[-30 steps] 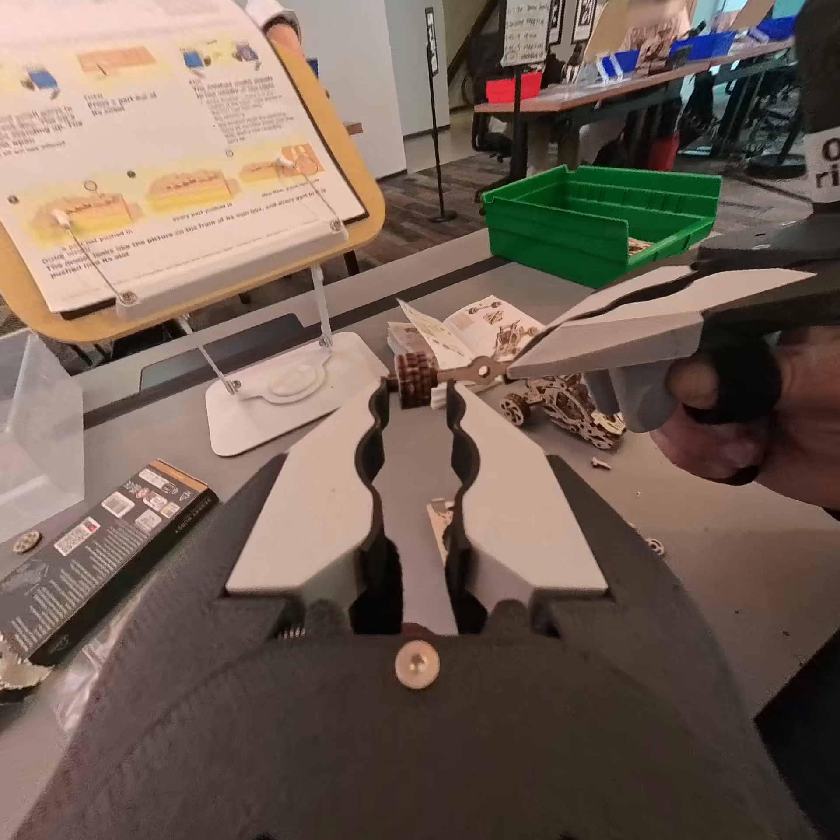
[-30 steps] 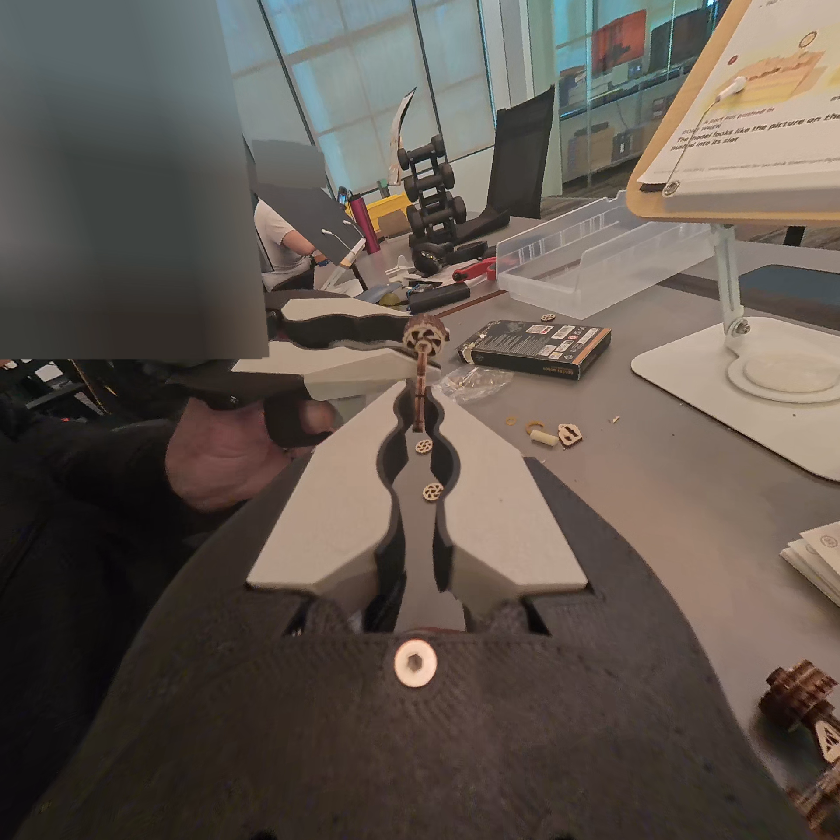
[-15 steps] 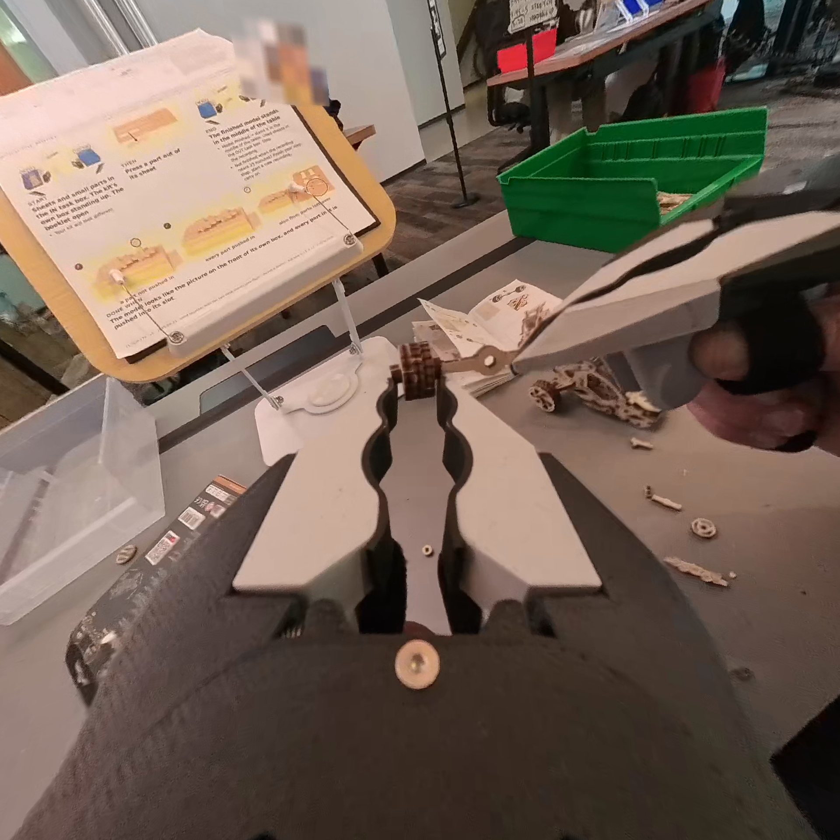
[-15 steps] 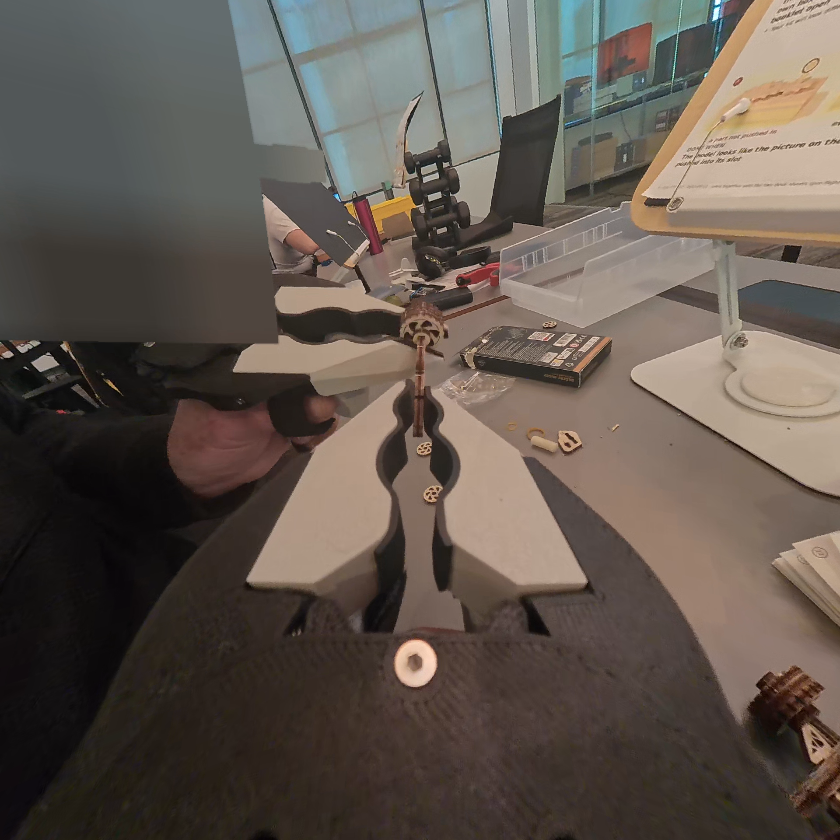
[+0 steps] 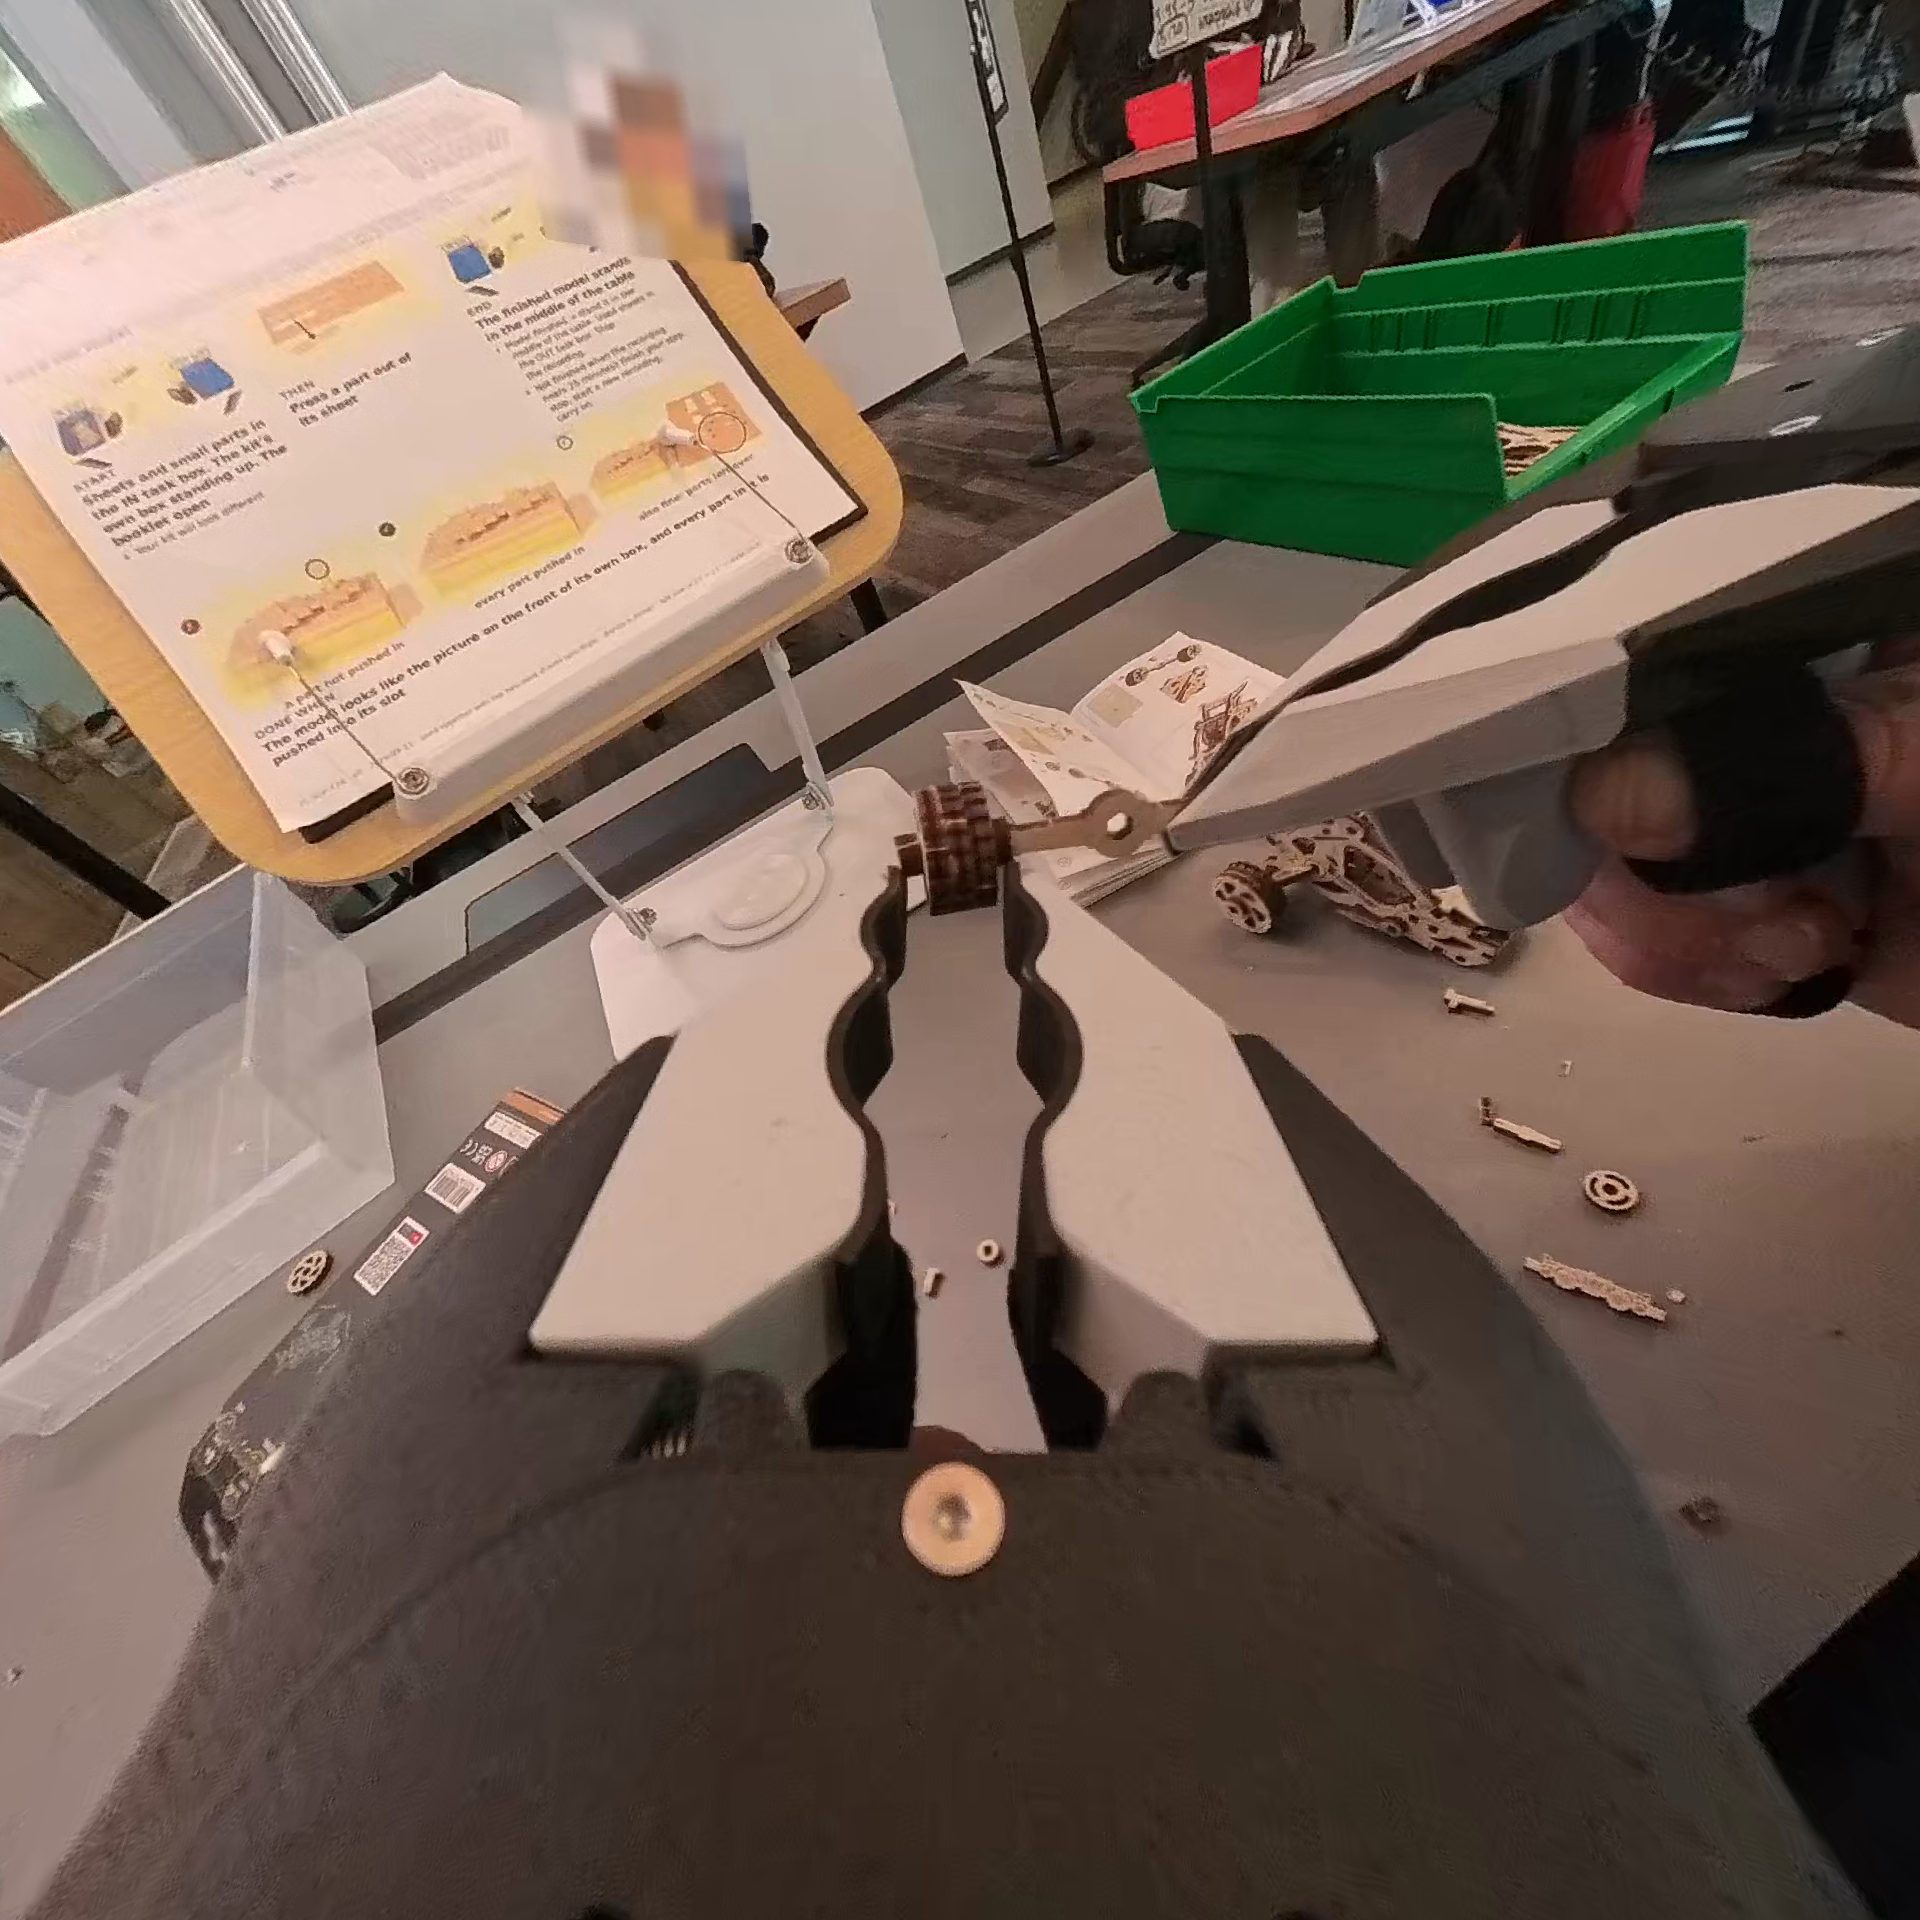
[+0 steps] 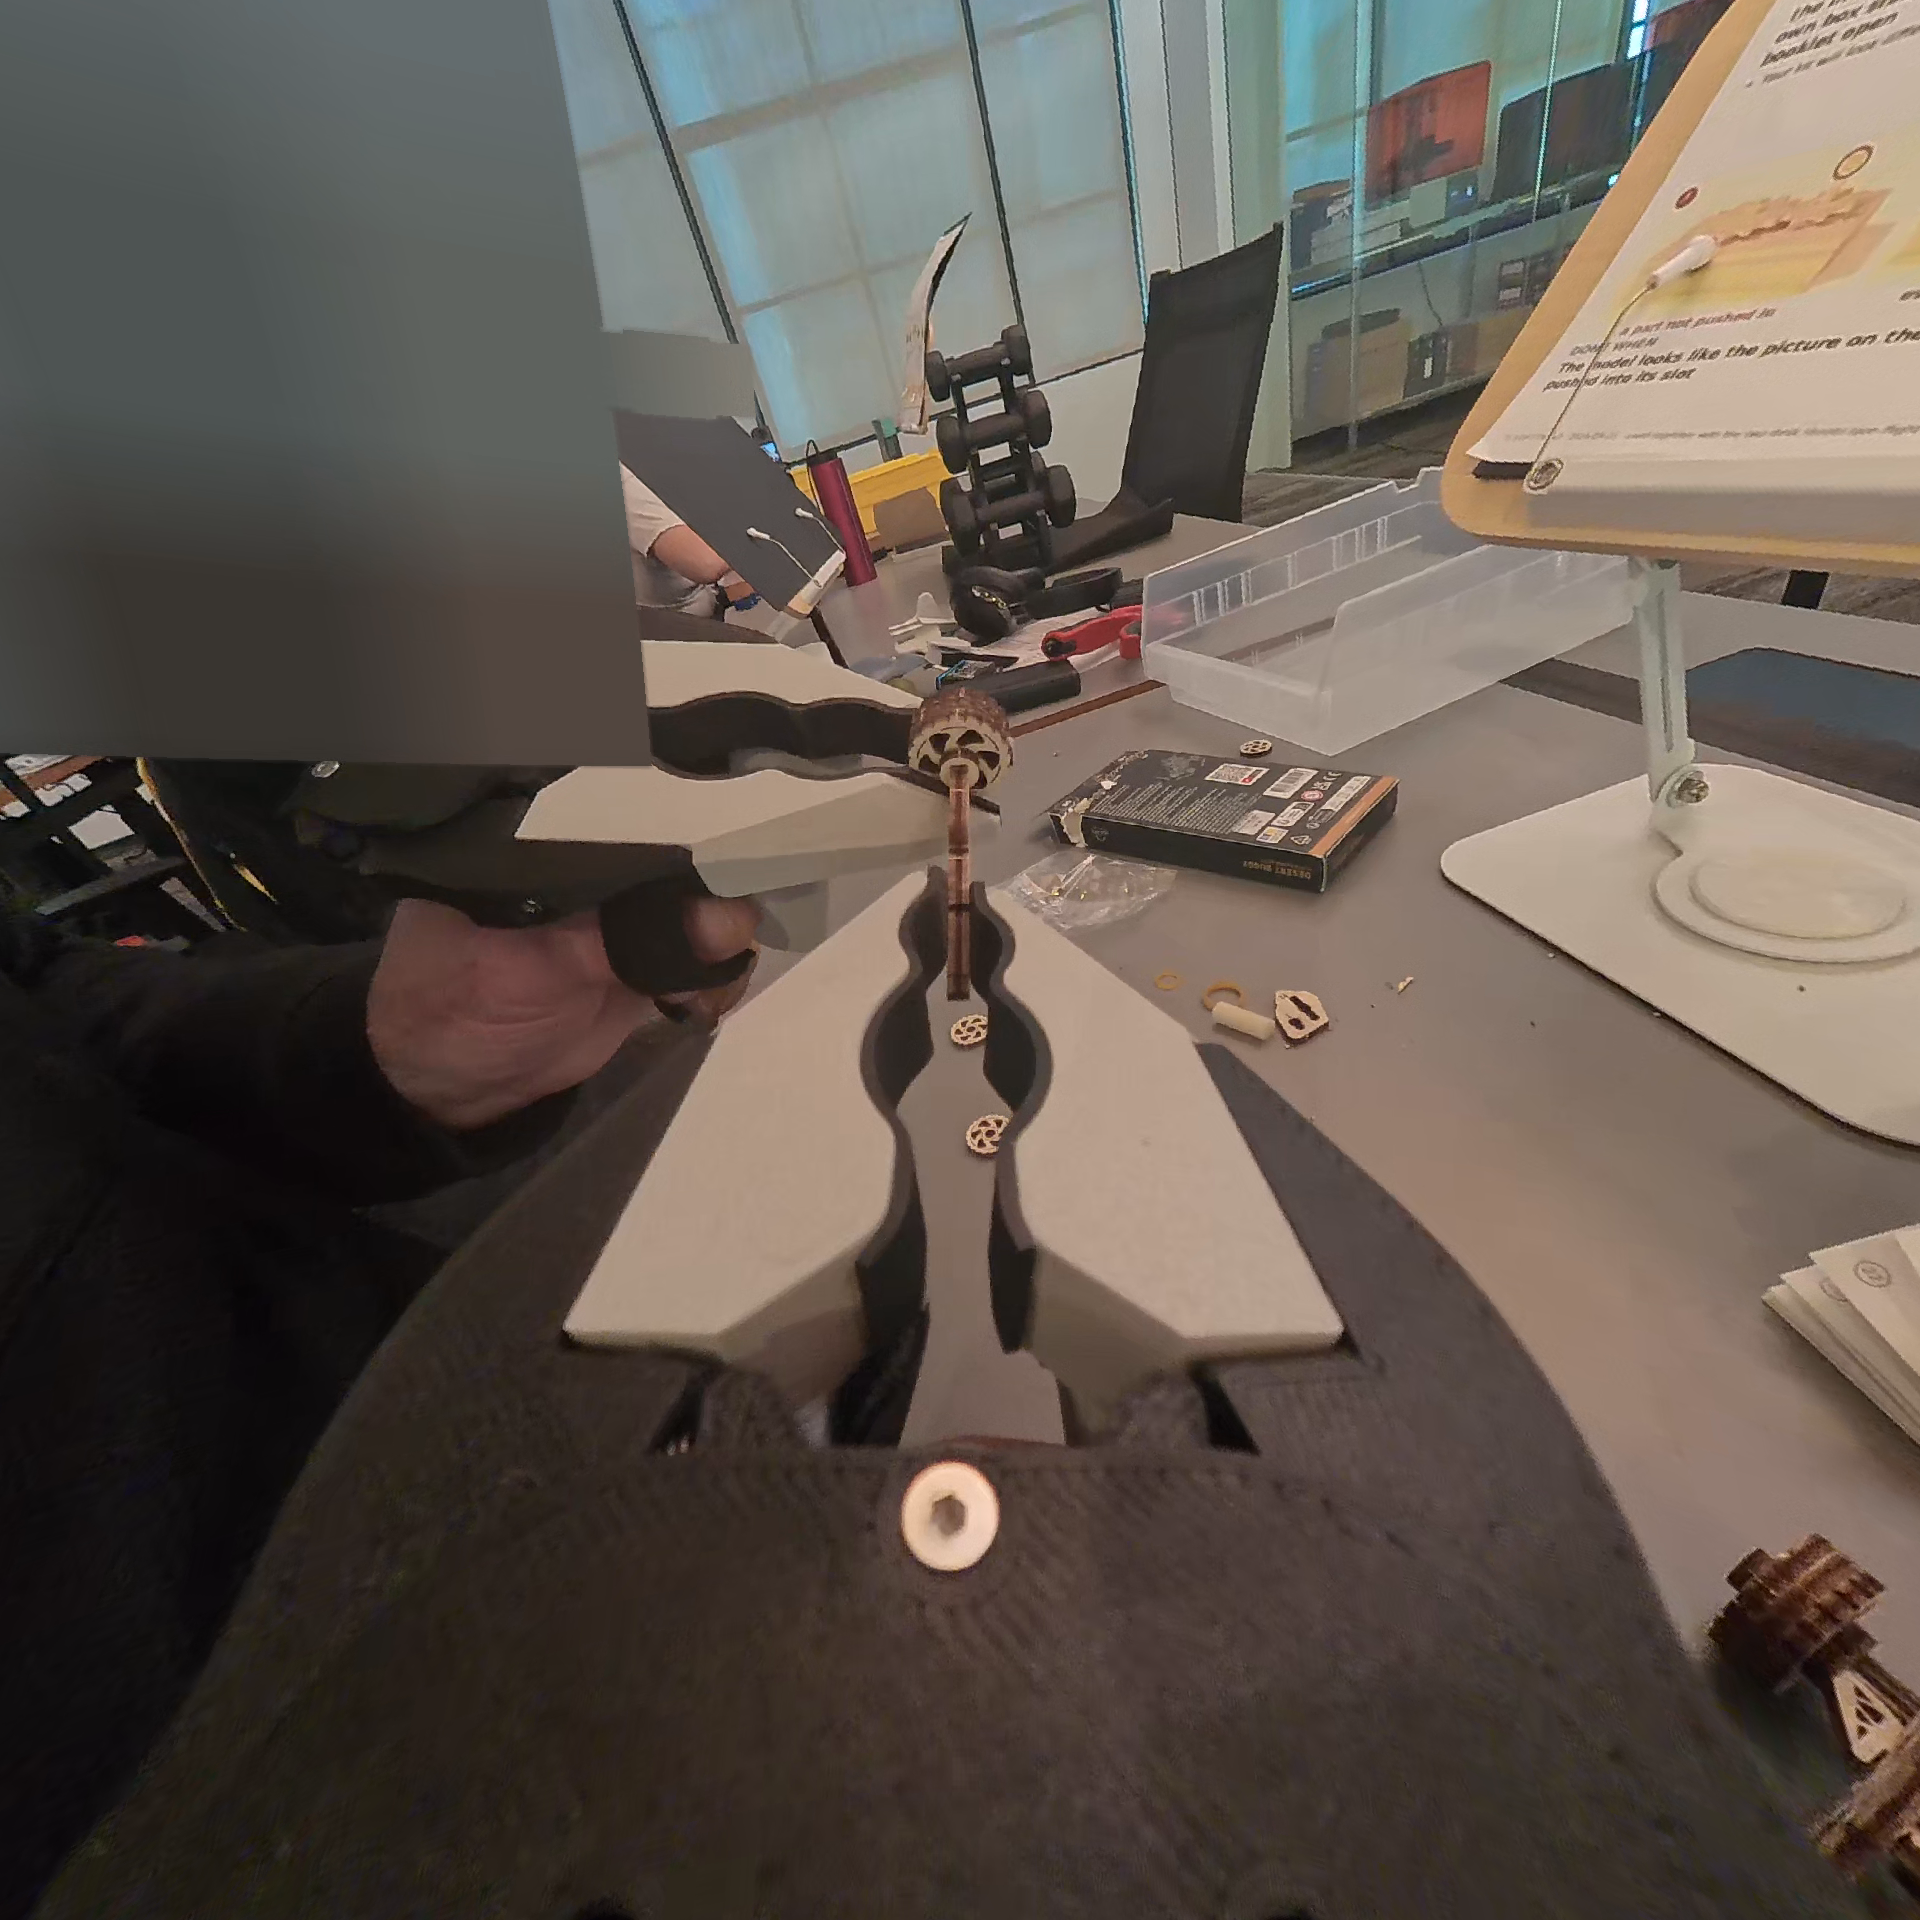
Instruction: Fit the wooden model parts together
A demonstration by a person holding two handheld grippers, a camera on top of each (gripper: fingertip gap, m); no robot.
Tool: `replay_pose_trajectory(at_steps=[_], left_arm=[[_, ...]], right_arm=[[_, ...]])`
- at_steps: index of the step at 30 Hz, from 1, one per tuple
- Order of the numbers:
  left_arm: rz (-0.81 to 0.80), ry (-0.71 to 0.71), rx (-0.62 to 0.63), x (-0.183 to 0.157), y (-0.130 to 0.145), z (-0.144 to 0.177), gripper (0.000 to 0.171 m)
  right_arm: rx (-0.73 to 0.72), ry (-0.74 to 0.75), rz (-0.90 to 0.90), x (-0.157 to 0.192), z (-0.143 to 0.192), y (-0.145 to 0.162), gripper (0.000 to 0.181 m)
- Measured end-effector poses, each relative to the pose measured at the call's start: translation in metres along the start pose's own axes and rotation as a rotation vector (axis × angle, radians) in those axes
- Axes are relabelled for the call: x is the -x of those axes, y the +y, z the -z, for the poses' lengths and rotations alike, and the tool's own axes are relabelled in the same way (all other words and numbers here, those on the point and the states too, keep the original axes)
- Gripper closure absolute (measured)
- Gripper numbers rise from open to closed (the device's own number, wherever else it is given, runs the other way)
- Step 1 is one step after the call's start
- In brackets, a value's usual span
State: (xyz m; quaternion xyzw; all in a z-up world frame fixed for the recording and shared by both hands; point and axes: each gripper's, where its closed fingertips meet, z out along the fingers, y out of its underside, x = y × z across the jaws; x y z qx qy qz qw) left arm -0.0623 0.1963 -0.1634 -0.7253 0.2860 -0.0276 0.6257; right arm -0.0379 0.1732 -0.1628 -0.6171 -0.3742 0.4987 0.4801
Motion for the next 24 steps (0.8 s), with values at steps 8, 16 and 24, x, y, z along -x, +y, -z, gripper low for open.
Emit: replay_pose_trajectory(at_steps=[8, 16, 24], left_arm=[[-0.018, -0.055, -0.019, 0.004, -0.003, 0.001, 0.154], [-0.194, -0.105, -0.03, 0.0, -0.013, 0.003, 0.147], [-0.184, -0.088, -0.05, 0.006, -0.014, 0.006, 0.147]], right_arm=[[-0.009, 0.005, -0.004, 0.001, 0.0, -0.002, 0.181], [0.007, 0.001, 0.012, 0.004, 0.0, -0.002, 0.181], [-0.003, -0.006, 0.004, 0.005, 0.0, -0.003, 0.181]])
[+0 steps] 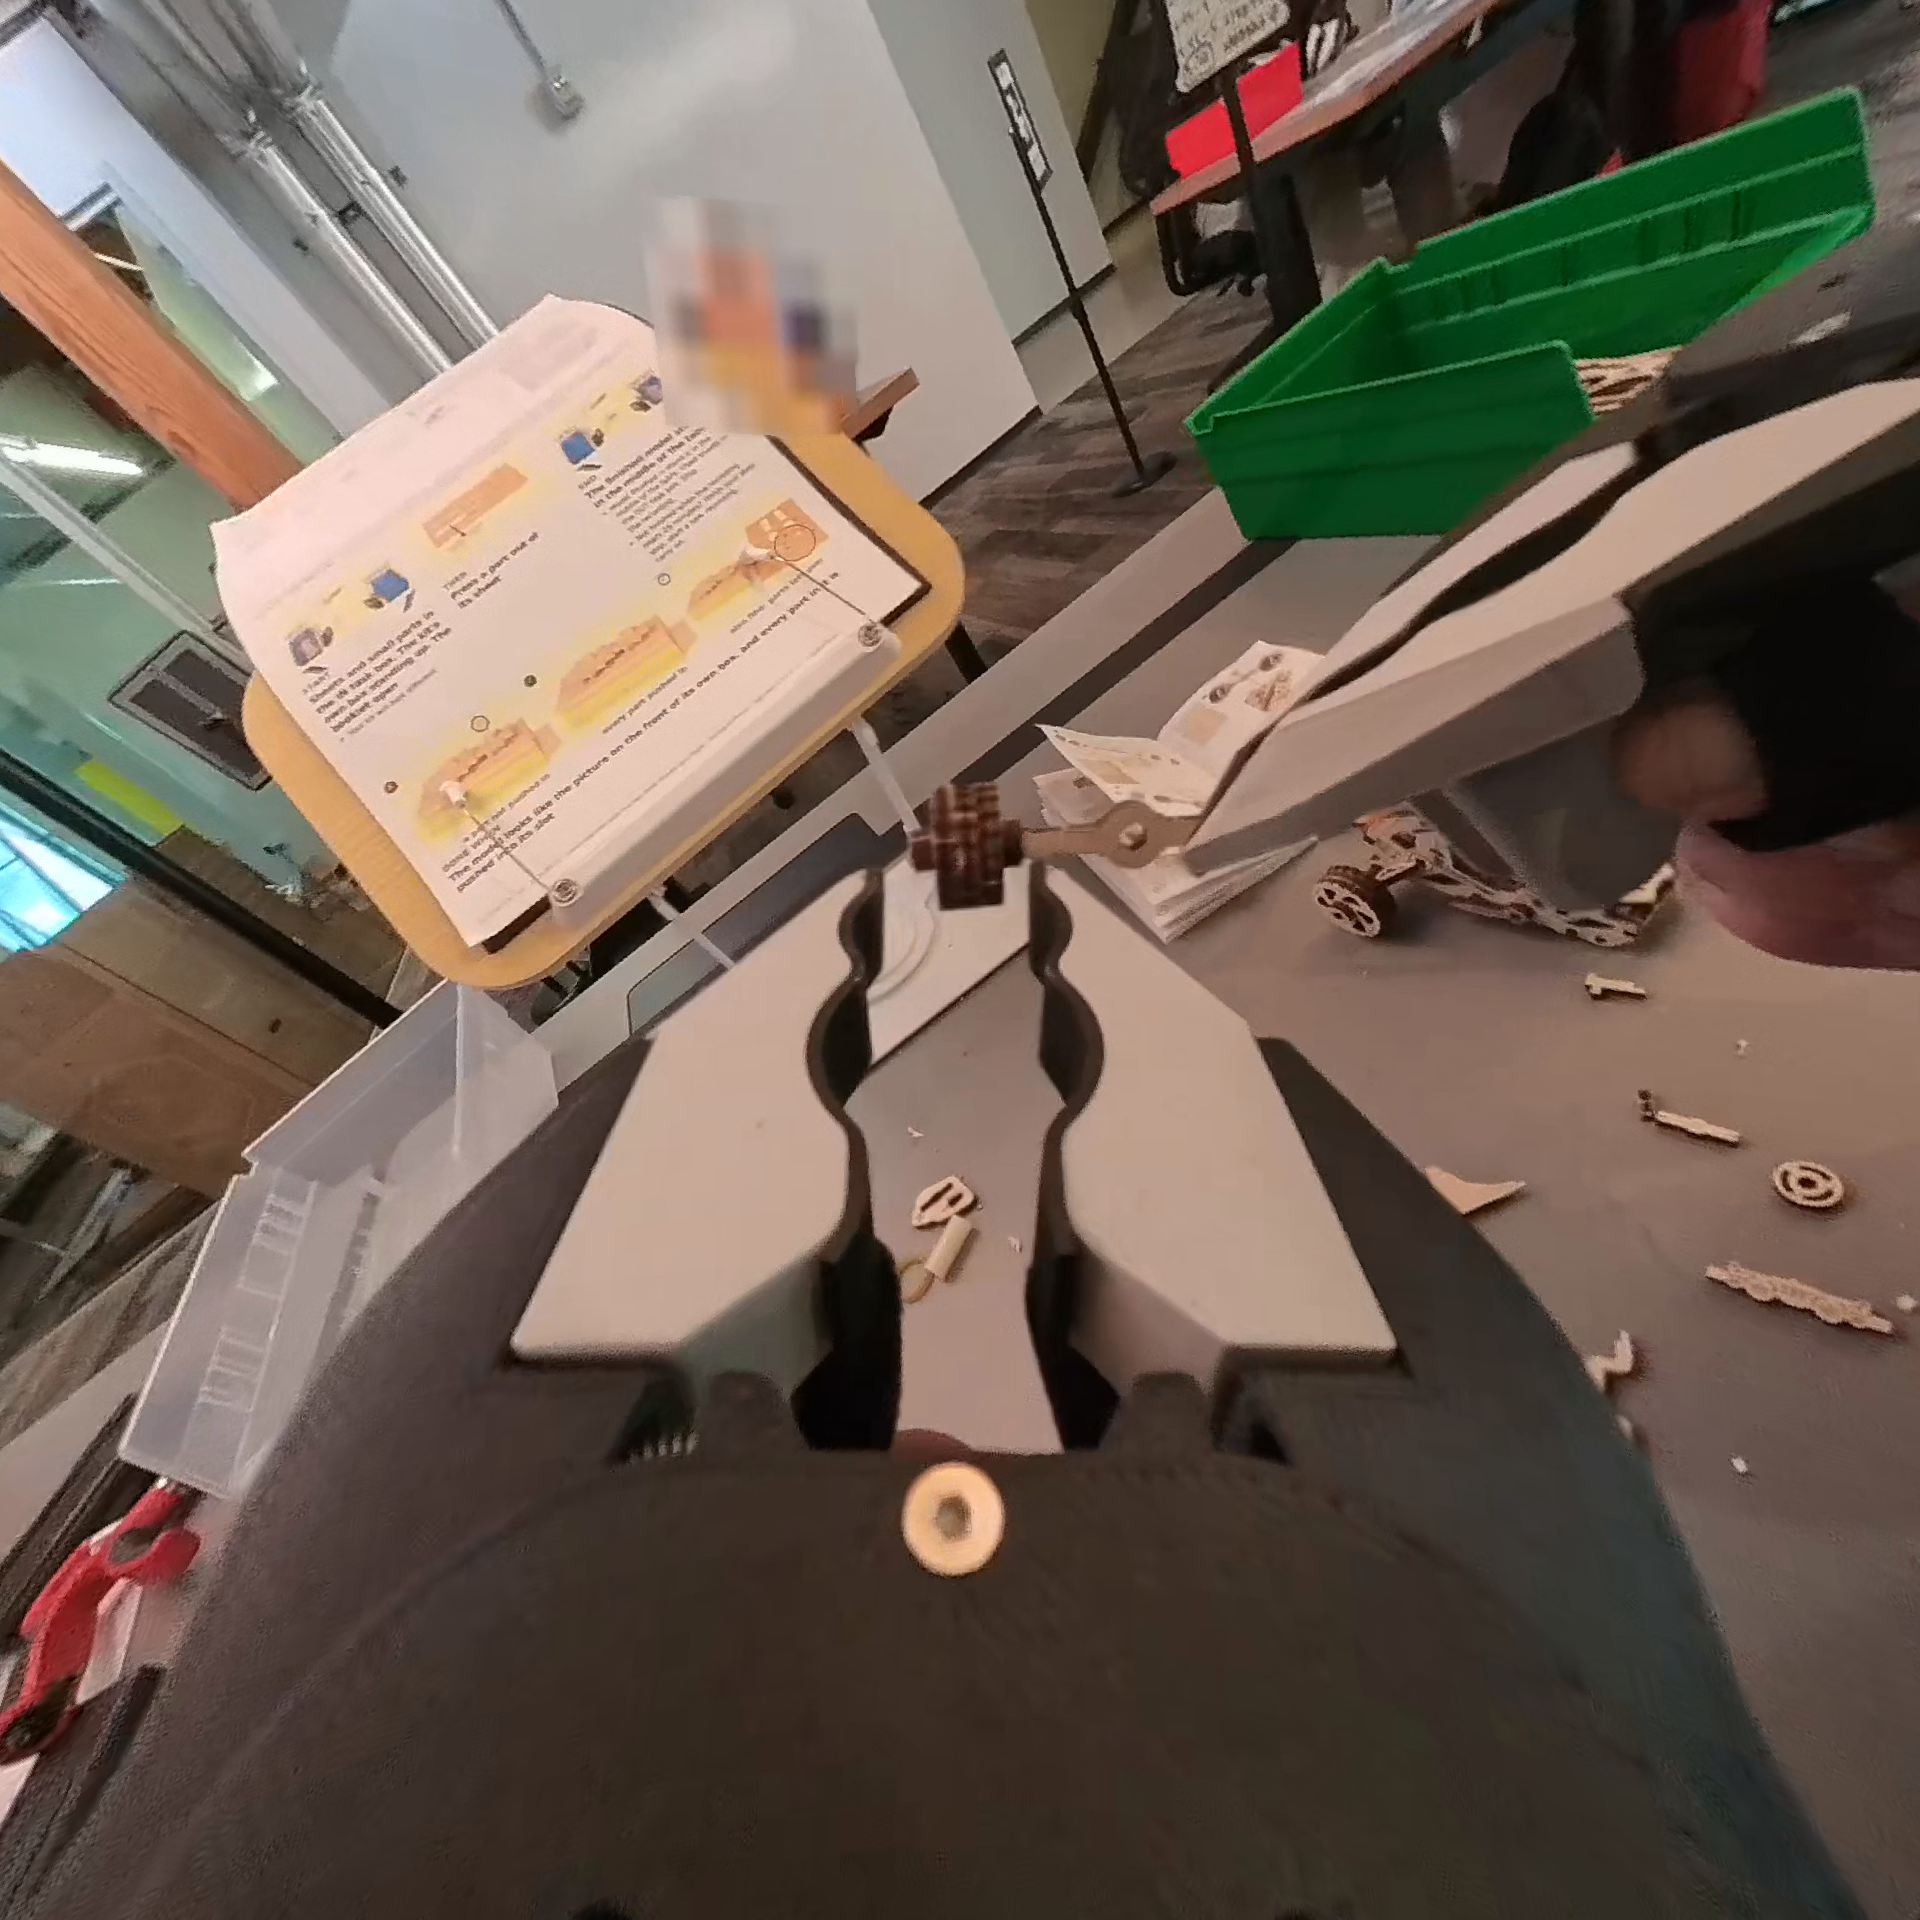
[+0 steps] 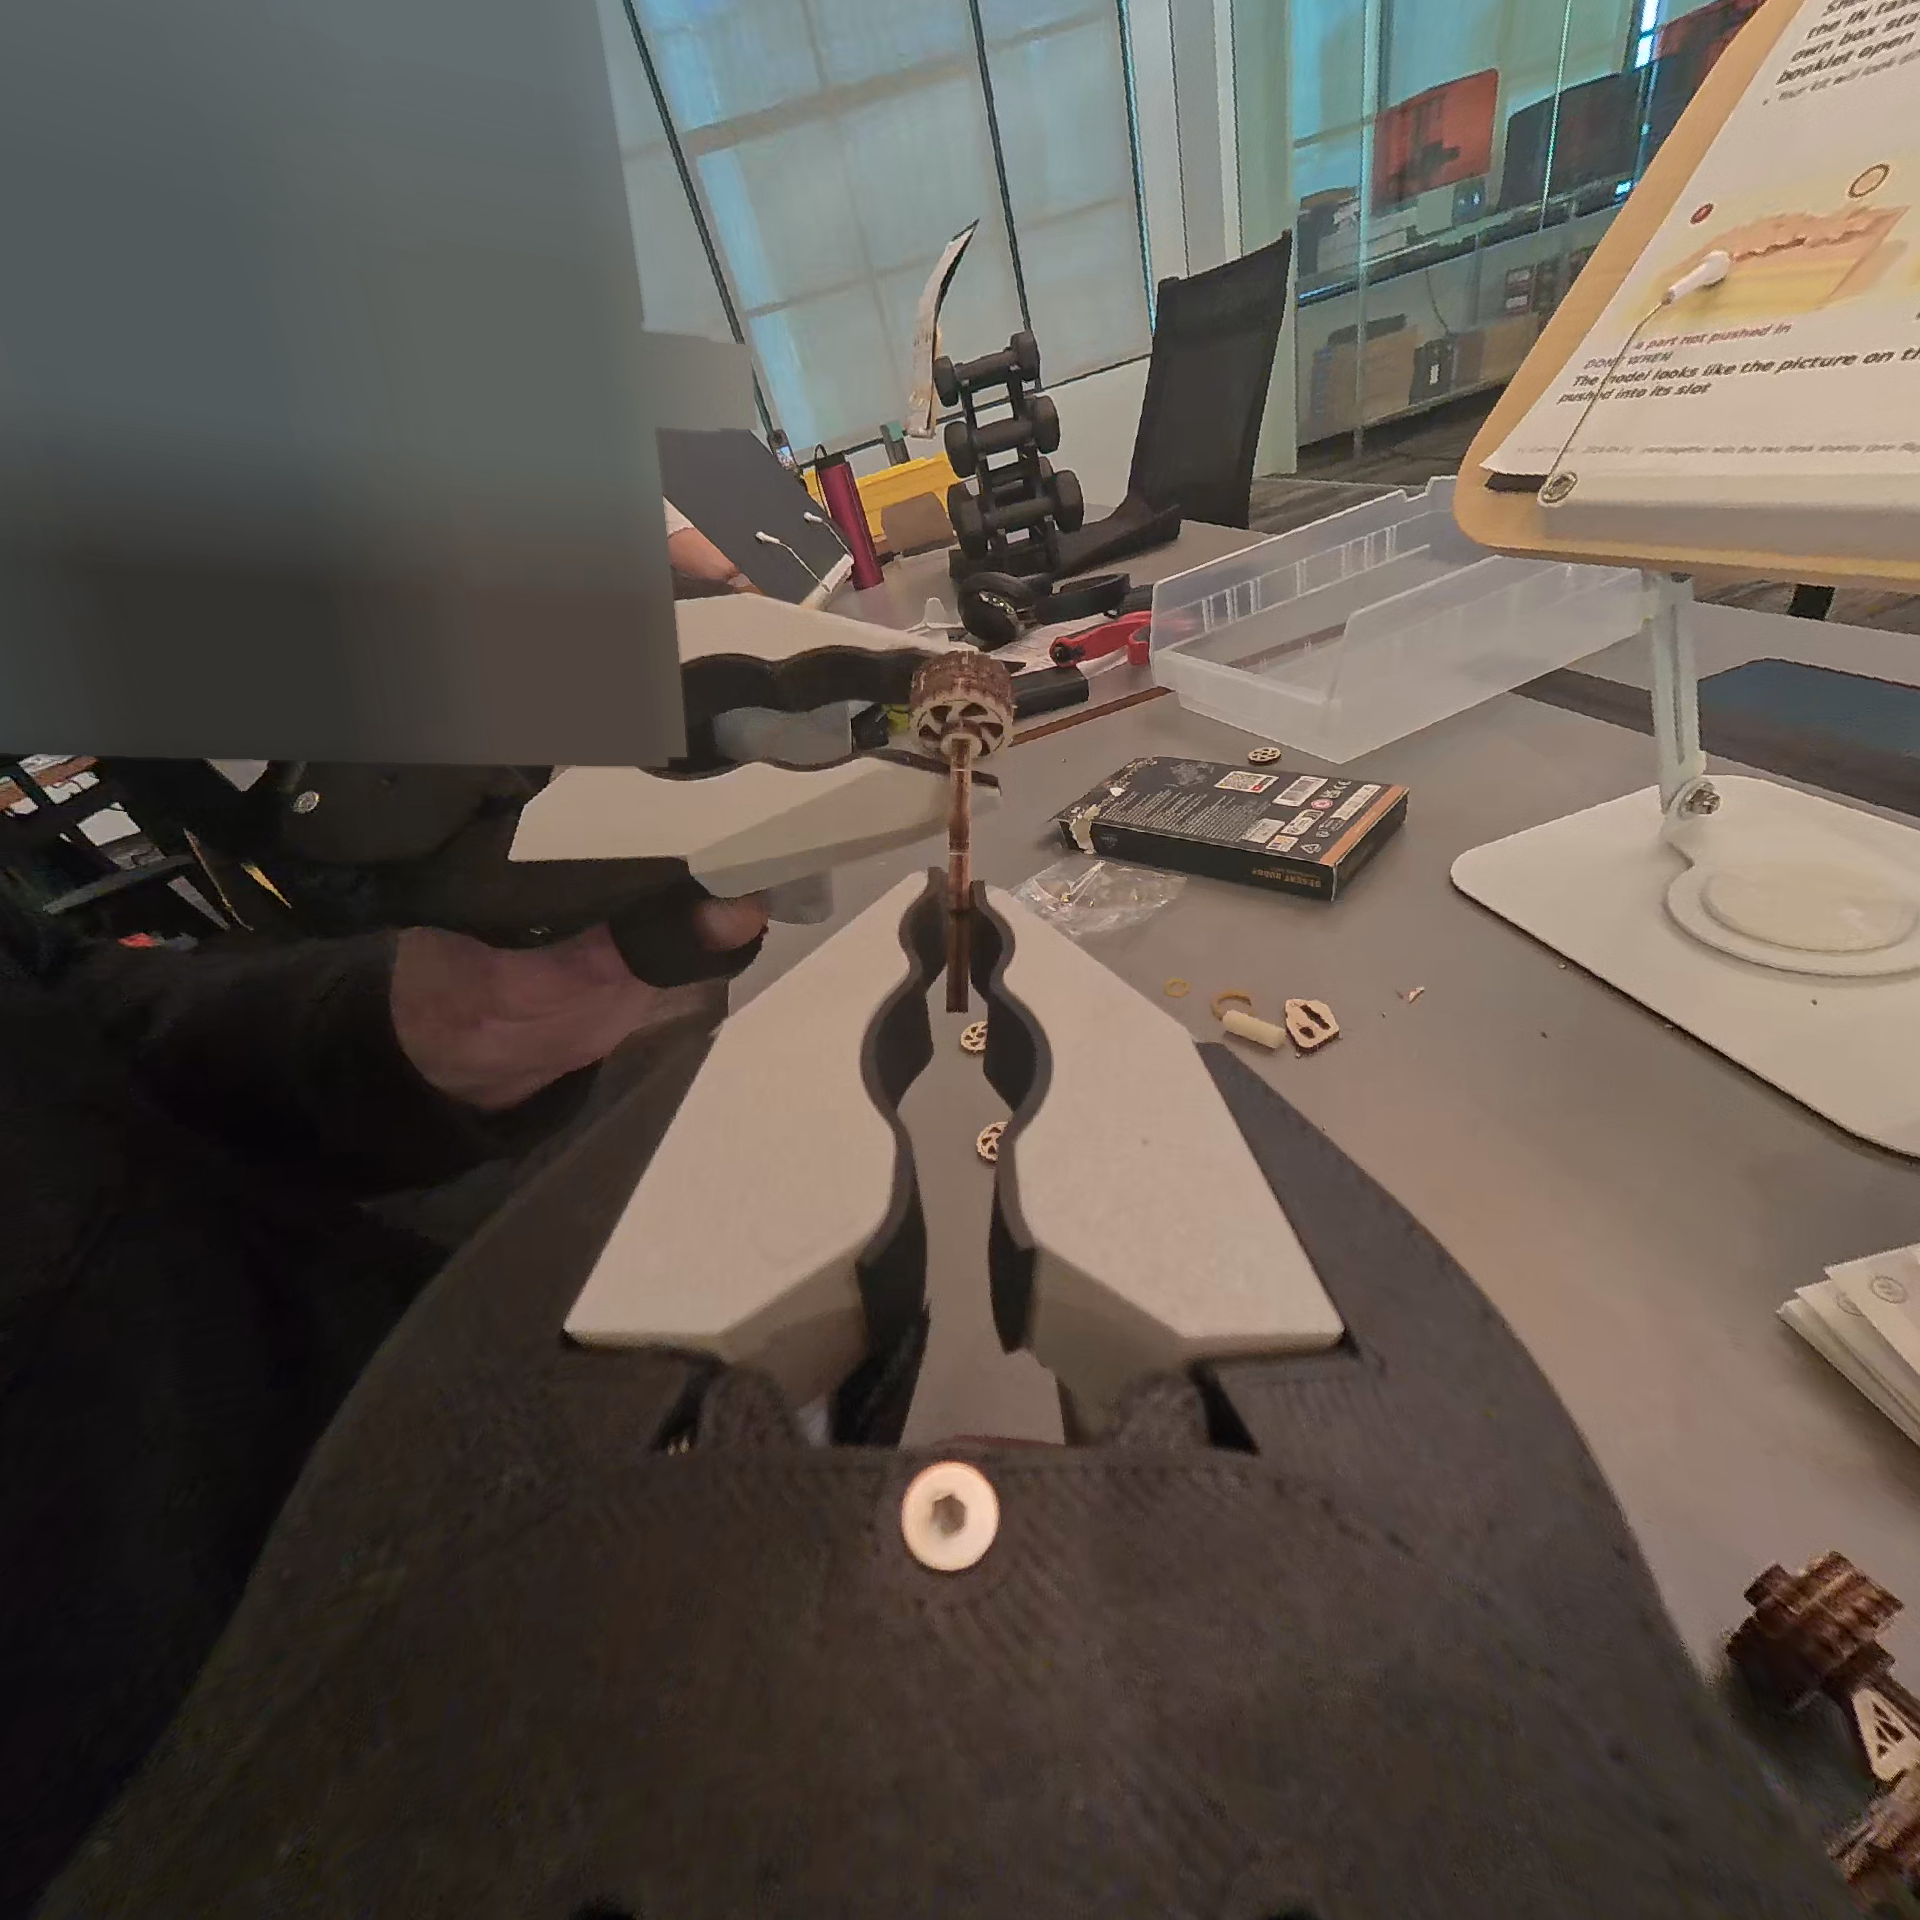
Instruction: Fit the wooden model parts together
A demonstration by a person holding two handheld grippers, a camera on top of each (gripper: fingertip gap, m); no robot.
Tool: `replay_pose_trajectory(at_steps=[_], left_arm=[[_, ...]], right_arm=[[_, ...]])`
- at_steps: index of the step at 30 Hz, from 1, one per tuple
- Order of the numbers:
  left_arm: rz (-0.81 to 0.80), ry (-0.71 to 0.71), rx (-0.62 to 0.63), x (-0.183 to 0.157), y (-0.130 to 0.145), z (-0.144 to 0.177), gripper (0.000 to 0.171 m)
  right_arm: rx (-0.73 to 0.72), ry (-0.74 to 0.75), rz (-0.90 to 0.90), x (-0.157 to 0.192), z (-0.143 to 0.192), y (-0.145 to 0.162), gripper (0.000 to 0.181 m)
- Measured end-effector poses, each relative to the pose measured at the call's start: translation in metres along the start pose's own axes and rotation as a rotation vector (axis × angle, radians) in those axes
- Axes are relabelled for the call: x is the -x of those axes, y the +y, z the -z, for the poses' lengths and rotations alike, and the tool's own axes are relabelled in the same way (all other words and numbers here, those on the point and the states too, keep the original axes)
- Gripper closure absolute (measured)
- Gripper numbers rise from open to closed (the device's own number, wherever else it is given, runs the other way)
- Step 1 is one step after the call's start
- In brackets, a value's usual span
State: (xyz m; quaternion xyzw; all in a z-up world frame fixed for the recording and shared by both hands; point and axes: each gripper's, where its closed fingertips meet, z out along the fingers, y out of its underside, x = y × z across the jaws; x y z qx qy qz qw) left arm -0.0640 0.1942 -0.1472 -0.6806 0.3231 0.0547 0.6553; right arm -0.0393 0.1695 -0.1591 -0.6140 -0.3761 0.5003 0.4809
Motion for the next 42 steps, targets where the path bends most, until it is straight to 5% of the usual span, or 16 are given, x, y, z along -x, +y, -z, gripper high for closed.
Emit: replay_pose_trajectory(at_steps=[2, 13, 18, 21, 34, 42], left_arm=[[0.013, -0.041, -0.007, 0.008, -0.001, 0.001, 0.134], [-0.125, -0.005, -0.029, -0.005, -0.007, 0.001, 0.149], [-0.082, -0.012, -0.029, 0.003, -0.007, 0.002, 0.133], [-0.099, 0.03, -0.042, -0.006, -0.008, 0.001, 0.149], [-0.332, 0.053, -0.011, -0.01, -0.01, 0.001, 0.151], [-0.097, 0.153, 0.068, -0.039, 0.029, 0.014, 0.124]], right_arm=[[-0.002, 0.004, -0.004, -0.002, 0.001, 0.0, 0.181], [0.014, -0.009, -0.005, 0.001, 0.001, 0.001, 0.181], [0.011, -0.012, -0.01, 0.001, 0.002, -0.001, 0.181], [0.009, -0.014, -0.01, 0.001, 0.002, -0.001, 0.181], [0.049, -0.011, -0.009, 0.0, 0.002, 0.006, 0.181], [0.162, -0.023, -0.022, 0.008, -0.001, 0.039, 0.181]])
